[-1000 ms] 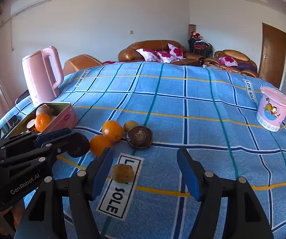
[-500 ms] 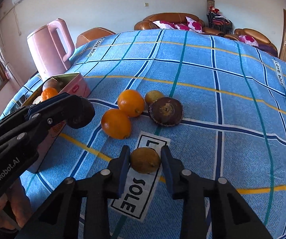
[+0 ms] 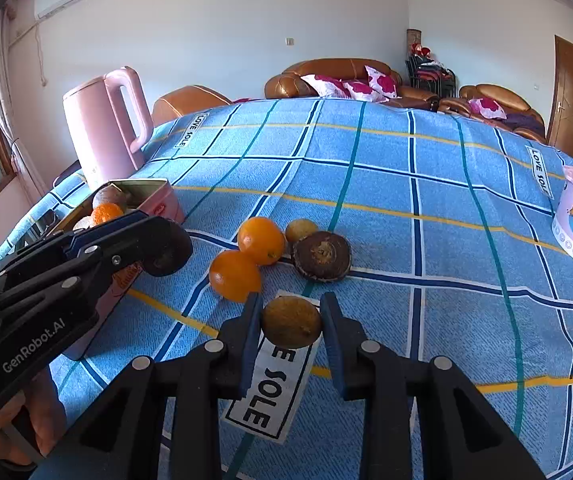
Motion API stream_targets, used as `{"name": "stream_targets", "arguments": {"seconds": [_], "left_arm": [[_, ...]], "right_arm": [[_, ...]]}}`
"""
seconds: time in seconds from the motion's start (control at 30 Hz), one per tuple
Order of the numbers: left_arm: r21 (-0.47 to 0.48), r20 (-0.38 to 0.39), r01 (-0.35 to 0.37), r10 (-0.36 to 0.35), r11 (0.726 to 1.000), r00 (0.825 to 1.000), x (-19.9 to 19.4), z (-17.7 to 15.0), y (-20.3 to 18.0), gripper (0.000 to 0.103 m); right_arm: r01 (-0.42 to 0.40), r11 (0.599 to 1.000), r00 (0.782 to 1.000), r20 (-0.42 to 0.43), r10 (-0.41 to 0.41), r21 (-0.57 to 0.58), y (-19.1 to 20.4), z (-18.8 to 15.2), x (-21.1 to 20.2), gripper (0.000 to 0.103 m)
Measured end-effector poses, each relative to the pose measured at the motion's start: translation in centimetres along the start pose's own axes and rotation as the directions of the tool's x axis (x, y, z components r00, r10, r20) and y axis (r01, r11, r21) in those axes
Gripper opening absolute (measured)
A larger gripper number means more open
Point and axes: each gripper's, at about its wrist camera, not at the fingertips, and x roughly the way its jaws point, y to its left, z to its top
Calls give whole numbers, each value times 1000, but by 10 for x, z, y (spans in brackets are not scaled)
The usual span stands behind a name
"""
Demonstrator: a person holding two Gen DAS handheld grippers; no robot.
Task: Organize fruits
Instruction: 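Lift both held fruits and carry them over the pink tin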
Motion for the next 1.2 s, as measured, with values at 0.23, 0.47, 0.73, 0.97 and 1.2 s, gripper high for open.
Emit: {"name": "stream_targets", "arguments": {"seconds": [0.23, 0.47, 0.73, 0.97, 1.2], "left_arm": [[6, 23, -3, 3, 1000, 1000, -4, -1, -1, 16], [12, 29, -2, 2, 1000, 1000, -5, 0, -2, 14], [-11, 4, 32, -32, 999, 999, -8, -2, 6, 40], [76, -95, 59, -52, 995, 994, 3, -10, -15, 55], [99, -230, 68, -44, 993, 972, 28, -19, -26, 44]], "right_arm": [[16, 1000, 997, 82, -14, -25, 6, 0, -14, 32], [26, 999, 991, 134, -20, -40, 8, 0, -23, 32], [23, 1000, 986, 164, -21, -9, 2, -2, -29, 32], [47, 999, 980, 192, -45, -3, 1, -9, -41, 32], [46, 999, 980, 192, -47, 10, -3, -15, -42, 32]]}}
